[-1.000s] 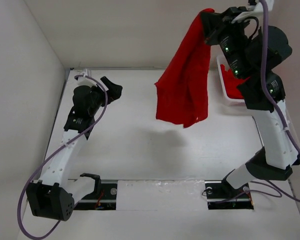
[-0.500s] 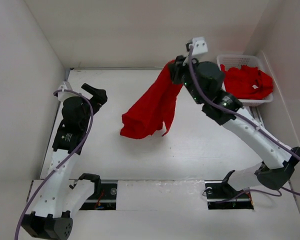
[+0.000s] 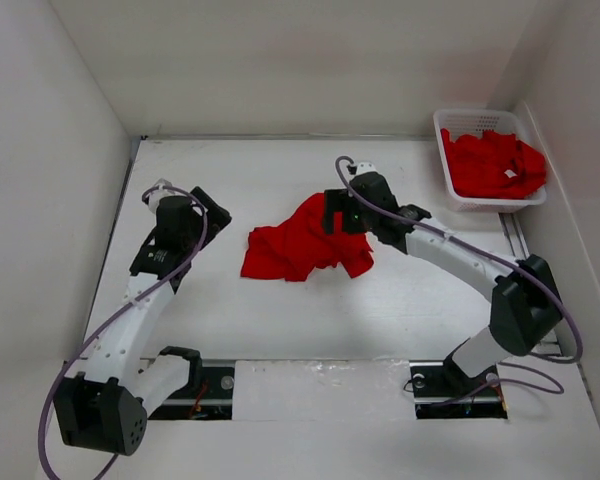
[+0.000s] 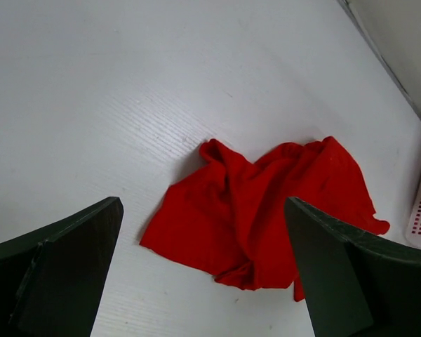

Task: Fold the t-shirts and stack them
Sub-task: Move the tshirt to the center of the board, then flatten out the tshirt

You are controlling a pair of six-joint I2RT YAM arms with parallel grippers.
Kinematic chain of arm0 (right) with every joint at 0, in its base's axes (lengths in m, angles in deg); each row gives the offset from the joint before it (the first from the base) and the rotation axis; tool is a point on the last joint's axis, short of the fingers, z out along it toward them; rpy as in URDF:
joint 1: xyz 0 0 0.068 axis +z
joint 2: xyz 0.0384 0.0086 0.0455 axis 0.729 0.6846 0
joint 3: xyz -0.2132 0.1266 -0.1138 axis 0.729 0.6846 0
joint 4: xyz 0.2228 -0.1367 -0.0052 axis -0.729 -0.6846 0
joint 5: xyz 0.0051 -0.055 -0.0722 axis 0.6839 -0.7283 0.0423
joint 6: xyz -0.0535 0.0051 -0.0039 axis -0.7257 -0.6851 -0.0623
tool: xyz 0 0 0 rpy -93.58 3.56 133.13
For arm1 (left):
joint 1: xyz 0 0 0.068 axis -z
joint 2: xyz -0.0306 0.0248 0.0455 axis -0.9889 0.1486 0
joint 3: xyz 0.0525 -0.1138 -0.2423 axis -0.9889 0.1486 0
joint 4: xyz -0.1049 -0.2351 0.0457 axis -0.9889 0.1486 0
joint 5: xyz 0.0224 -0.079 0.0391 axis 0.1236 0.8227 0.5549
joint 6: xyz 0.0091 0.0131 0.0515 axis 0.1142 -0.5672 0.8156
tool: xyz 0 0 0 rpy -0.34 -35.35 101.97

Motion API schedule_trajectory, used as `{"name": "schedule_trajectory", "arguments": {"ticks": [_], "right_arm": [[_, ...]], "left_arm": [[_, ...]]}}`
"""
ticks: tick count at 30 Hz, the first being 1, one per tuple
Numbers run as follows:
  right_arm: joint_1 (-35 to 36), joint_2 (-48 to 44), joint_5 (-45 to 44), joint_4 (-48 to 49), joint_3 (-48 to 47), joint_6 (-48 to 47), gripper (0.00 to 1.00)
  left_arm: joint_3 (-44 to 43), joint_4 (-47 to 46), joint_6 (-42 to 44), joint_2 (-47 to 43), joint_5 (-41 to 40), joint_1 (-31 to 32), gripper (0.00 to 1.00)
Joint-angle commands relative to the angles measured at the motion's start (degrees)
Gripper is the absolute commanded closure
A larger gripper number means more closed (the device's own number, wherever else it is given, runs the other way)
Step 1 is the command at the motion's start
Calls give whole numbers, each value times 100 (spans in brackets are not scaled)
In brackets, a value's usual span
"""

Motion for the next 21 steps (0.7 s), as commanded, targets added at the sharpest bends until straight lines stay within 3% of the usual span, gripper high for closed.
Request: {"name": "schedule_trajectory", "arguments": {"ticks": [1, 11, 17, 21], "right_arm": [[-36, -695, 160, 214, 107, 325, 0], [508, -1074, -25, -611, 609, 396, 0], [720, -1074, 89, -506, 916, 580, 0], [833, -1074, 90, -392, 978, 633, 0]], "left_arm": [[173, -117, 16, -16, 22, 54, 0], [868, -548, 191, 344, 285, 336, 0], [1175, -864, 314, 722, 601, 336, 0], [1255, -918, 314, 1100, 182, 843, 0]]}}
